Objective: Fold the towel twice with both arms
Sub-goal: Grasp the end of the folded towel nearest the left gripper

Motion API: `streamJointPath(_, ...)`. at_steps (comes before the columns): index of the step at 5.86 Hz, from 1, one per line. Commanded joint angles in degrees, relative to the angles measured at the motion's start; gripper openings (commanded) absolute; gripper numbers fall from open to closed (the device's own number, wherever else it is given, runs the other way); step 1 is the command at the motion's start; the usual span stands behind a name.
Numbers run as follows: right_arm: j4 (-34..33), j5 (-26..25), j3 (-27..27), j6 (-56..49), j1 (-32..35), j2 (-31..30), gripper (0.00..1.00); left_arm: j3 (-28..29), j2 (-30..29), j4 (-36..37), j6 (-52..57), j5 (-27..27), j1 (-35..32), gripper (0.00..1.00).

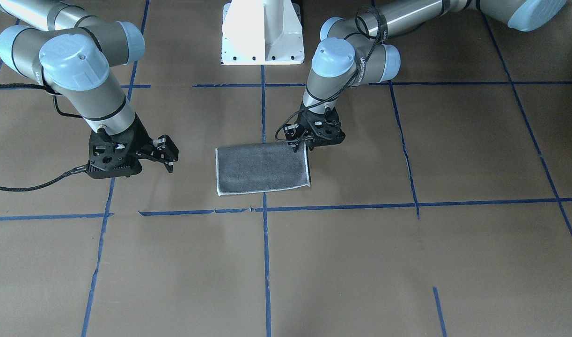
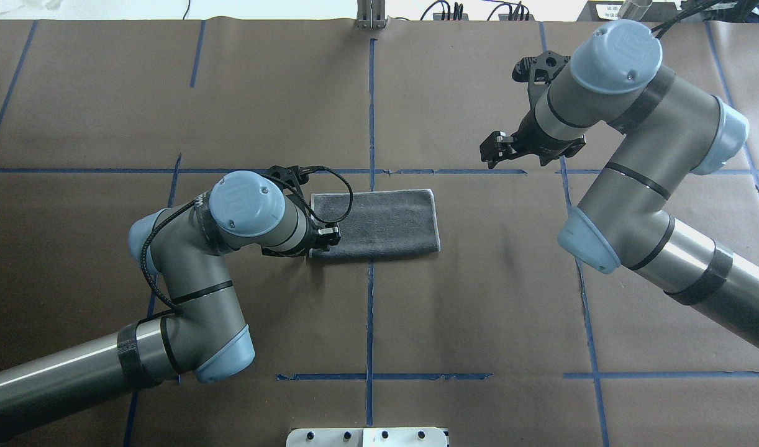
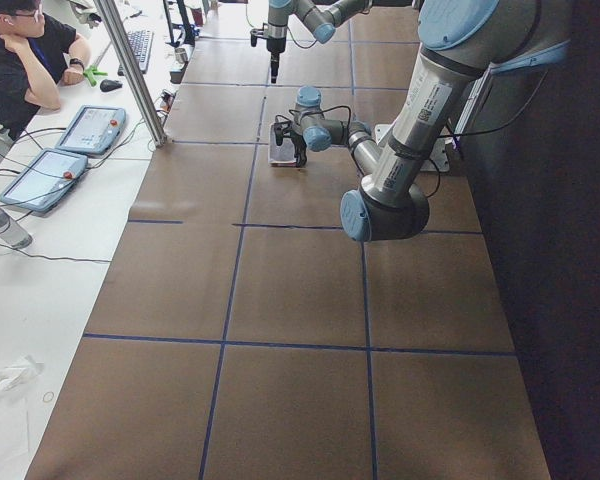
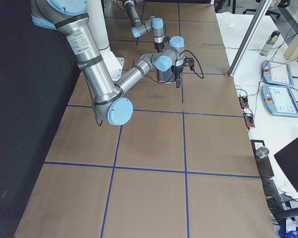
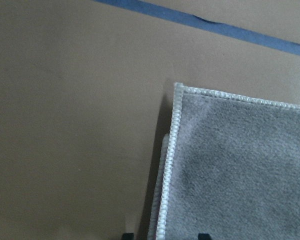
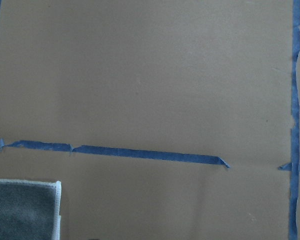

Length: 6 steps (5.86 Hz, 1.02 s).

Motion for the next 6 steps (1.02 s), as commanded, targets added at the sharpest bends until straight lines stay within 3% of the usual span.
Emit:
streamJointPath(1, 0.0, 0.0, 0.0, 0.0, 0.1, 0.0, 1.0, 0.0, 0.0, 0.0, -0.1, 0.0, 0.1, 0.34)
streamJointPath(2, 0.0, 0.0, 0.0, -0.1, 0.2, -0.1, 1.0, -0.1, 0.0, 0.0, -0.1, 0.0, 0.1, 0.09)
streamJointPath(3, 0.0, 0.0, 0.0, -0.7, 0.4, 0.0, 1.0, -0.3, -0.1, 0.1, 0.0, 0.0, 0.1, 0.01)
streamJointPath(5, 0.0, 0.1, 0.0, -0.8, 0.6, -0.1, 1.0, -0.8, -1.7, 1.3, -0.1, 0.2, 0.2, 0.0)
streamJointPath(6, 0.1, 0.3, 0.0, -1.2, 0.8, -0.3, 1.0, -0.6, -4.8, 5.2, -0.1, 0.2, 0.1, 0.0)
